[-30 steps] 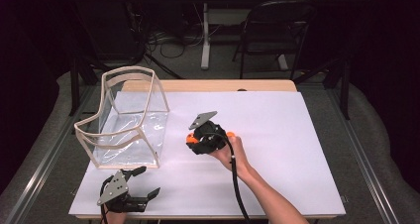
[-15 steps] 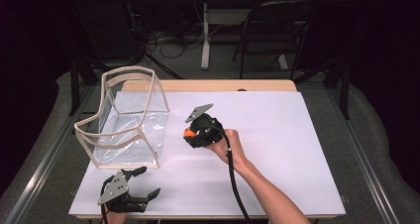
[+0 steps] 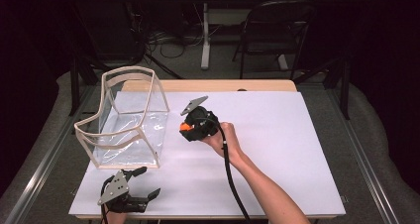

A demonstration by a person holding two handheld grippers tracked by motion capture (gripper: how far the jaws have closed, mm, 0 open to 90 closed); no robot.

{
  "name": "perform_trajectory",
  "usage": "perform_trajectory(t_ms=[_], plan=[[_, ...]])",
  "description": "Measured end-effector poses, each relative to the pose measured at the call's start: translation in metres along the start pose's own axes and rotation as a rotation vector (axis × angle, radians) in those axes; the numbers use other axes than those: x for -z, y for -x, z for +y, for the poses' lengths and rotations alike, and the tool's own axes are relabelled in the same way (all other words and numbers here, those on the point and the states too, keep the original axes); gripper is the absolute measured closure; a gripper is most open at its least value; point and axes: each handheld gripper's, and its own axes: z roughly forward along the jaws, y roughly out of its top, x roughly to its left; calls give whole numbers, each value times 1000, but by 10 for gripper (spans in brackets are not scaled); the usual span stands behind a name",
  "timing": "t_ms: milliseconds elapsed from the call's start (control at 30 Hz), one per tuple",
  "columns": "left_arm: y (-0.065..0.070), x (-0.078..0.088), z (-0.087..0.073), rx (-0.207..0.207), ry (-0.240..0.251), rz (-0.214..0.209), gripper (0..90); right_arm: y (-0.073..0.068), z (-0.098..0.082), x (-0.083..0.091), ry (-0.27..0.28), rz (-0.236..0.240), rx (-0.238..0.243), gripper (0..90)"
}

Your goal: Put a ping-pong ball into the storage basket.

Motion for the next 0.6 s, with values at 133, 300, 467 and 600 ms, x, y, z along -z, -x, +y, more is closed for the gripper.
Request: perform_trajectory(t_ms=[133,300,467,600], plan=[[0,0,0,1,0,0,158,2,3,0,3,2,-7,507],[0,0,0,1,0,-1,158,3,10,0,6,0,-6,507],[0,0,0,1,1,-2,158,5,17,1,8,0,-1,506],[0,0,0,3,0,-2,158,5,23,2,8,-1,5,506]])
